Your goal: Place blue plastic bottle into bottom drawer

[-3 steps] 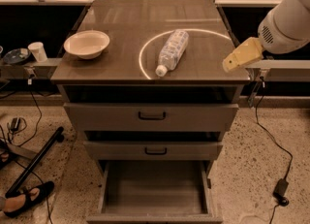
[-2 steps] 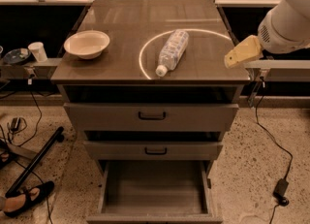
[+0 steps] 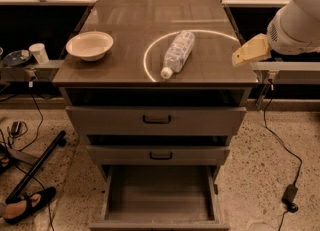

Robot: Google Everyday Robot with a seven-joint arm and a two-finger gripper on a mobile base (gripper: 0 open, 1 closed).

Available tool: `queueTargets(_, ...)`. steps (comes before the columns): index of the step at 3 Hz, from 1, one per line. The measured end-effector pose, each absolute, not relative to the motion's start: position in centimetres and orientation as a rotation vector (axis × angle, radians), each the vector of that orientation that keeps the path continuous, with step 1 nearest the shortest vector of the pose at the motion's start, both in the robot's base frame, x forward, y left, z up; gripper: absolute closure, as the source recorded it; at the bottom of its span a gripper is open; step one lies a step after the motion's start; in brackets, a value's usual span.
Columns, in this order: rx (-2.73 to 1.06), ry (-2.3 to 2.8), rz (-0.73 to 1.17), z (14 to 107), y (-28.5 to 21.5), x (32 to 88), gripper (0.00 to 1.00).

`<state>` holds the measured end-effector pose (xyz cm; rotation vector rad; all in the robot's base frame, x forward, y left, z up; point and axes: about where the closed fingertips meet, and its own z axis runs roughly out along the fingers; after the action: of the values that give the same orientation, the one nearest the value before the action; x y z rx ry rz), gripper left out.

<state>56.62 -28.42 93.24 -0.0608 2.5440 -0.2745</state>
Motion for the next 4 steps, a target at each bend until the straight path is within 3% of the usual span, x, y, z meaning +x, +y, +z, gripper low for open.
queueTargets(4,-0.227,2.545,-0.117,93.6,-23.4,55.9,0.00)
